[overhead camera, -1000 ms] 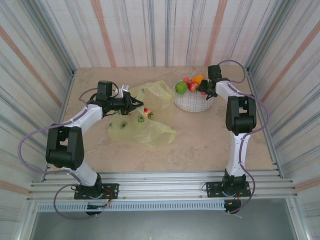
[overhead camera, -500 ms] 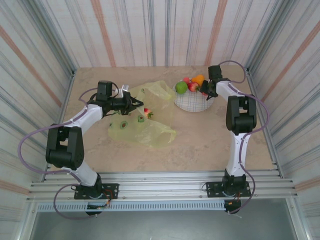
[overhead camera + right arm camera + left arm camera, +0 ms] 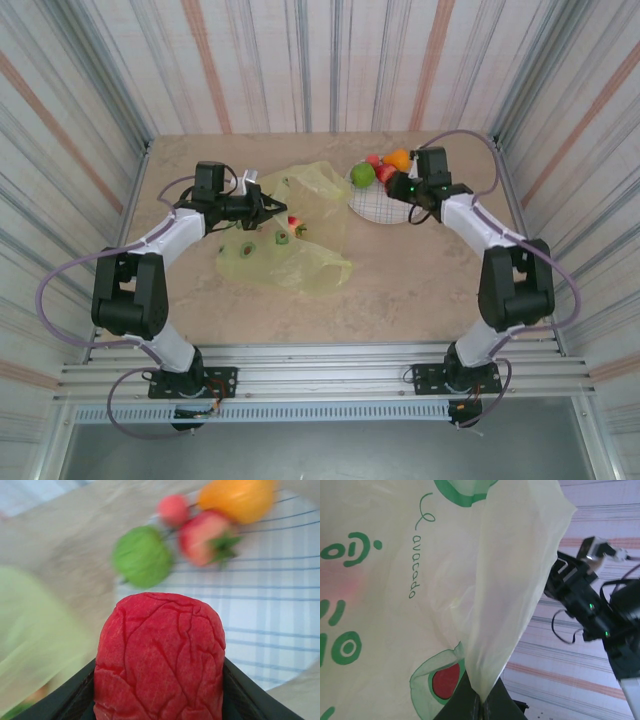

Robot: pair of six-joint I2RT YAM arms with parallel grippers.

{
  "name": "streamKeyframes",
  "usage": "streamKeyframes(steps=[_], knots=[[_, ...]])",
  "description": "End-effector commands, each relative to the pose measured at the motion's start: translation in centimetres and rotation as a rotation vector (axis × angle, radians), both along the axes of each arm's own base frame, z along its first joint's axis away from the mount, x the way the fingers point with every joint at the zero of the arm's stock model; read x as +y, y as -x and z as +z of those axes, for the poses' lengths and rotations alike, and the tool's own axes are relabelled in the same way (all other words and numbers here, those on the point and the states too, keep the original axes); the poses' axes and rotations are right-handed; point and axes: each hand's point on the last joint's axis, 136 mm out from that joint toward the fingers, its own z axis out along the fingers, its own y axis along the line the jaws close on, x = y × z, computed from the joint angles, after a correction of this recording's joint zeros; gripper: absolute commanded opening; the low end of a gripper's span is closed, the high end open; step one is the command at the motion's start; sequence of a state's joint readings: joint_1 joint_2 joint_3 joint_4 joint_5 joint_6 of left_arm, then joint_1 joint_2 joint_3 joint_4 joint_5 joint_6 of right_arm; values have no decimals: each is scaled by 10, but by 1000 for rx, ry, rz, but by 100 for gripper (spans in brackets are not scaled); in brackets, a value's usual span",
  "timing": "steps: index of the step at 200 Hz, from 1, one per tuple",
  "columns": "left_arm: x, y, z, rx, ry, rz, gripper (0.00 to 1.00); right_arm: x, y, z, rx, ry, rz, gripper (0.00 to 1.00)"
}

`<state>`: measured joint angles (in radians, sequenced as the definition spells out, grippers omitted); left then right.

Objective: Place the fruits into the plastic bag

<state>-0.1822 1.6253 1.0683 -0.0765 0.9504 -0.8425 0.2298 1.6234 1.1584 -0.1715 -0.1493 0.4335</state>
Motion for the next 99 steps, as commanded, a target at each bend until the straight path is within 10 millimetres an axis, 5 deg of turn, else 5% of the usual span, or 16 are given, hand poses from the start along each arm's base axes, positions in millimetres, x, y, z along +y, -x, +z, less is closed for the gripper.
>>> streamKeyframes(steps=[1,44,99], knots=[[-5,4,-2,15,16,-23,0,40,31,5,0,-101,155,52],[-5,5,-3,18,16,-23,0,88,86,-8,27,-126,377,52],[-6,5,-4,22,15,-24,0,133,114,-18,21,-179,545,51]])
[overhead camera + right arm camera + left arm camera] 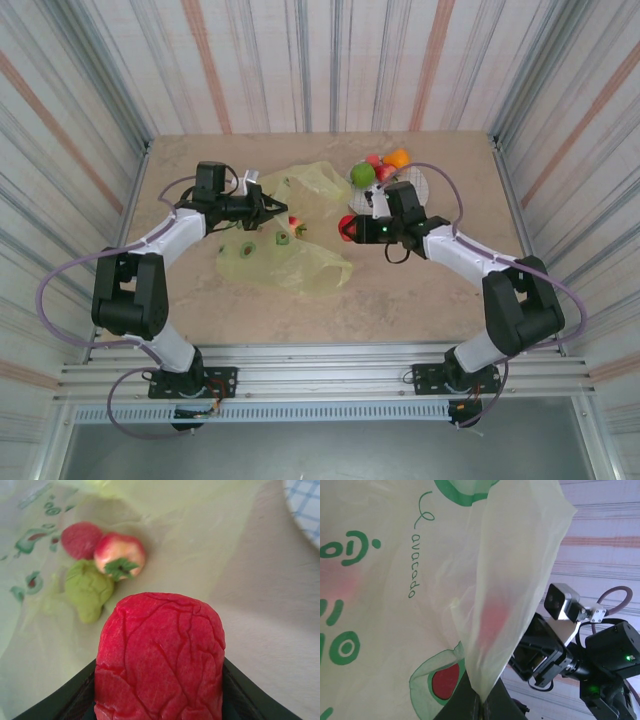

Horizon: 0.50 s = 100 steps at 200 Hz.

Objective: Place the fruits into the plastic bag

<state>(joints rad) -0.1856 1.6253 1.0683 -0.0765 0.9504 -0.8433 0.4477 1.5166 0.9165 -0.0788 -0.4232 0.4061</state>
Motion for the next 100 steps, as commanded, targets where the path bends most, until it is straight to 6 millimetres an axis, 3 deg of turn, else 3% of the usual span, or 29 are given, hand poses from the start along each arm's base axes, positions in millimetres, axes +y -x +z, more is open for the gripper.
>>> streamKeyframes(steps=[1,44,100], knots=[[-5,4,-4,20,15,-20,0,24,7,13,-64,-53,104,51],[-5,4,-3,18,16,-22,0,59,14,13,-80,-67,204,51],[-5,4,-2,16,18,-22,0,105,18,-9,-51,-92,293,52]])
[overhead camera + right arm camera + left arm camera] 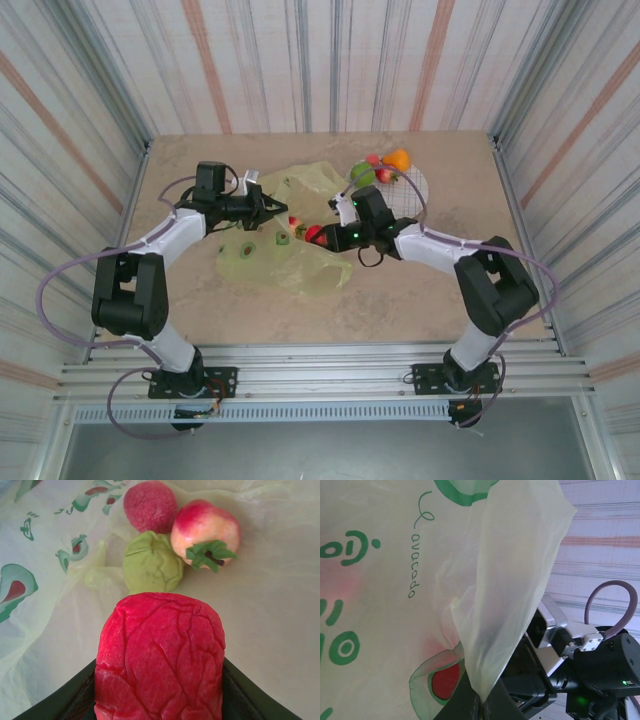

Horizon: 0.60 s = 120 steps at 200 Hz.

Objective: Place the fruits into the plastic bag

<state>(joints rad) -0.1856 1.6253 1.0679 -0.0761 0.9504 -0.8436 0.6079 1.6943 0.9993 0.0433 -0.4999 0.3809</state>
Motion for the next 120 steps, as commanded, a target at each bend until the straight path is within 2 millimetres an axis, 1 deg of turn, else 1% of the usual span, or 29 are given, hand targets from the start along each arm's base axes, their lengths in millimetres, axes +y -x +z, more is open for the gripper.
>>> streamKeyframes(steps=[1,26,43,77,97,120], knots=[[-5,4,-2,16,18,-22,0,25,0,6,-32,-45,64,52],[-5,4,-2,17,18,-21,0,44,7,3,-26,-60,114,52],[-5,4,-2,18,19,-22,0,55,15,4,-25,-77,154,53],[-5,4,-3,19,19,-22,0,68,35,6,-25,-100,237,53],[-5,4,-3,18,18,-22,0,72,42,5,-13,-124,266,53],[-5,4,-3,20,18,-22,0,83,52,8,-4,-163,310,53]])
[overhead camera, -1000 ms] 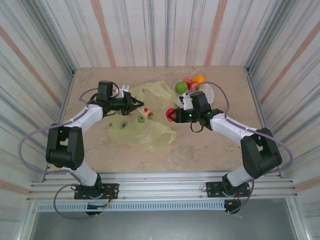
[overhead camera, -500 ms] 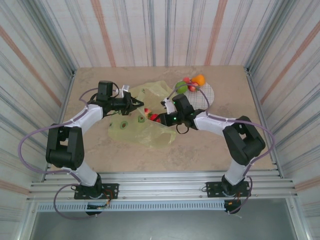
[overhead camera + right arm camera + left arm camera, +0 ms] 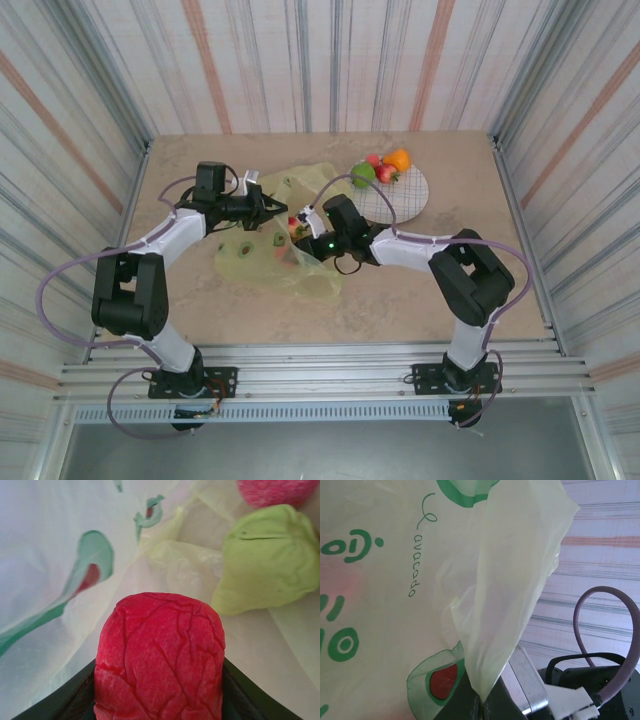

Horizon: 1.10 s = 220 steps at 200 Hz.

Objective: Place the fruits into the plastic bag

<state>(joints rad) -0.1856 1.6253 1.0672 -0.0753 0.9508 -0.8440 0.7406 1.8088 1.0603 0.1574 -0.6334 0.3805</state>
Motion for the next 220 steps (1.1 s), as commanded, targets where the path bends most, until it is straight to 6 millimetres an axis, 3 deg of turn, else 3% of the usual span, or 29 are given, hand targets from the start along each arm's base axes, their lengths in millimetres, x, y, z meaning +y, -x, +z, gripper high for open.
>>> streamKeyframes(steps=[1,21,56,124,149,186,220], knots=[[-5,4,-3,18,18,-22,0,15,11,7,-7,-60,77,53],[-5,4,-3,20,18,-21,0,25,16,5,-1,-67,105,53],[-5,4,-3,20,18,-21,0,34,10,-8,35,-52,79,57],[-5,4,-3,20,18,-22,0,56,3,-15,74,-76,51,61],[-5,4,-3,19,18,-22,0,49,-3,-20,68,-42,6,67],[-5,4,-4,23,19,-22,0,35,-13,-12,48,-39,-43,73],[-5,4,-4,21,19,-22,0,24,-19,-5,32,-45,-75,73]])
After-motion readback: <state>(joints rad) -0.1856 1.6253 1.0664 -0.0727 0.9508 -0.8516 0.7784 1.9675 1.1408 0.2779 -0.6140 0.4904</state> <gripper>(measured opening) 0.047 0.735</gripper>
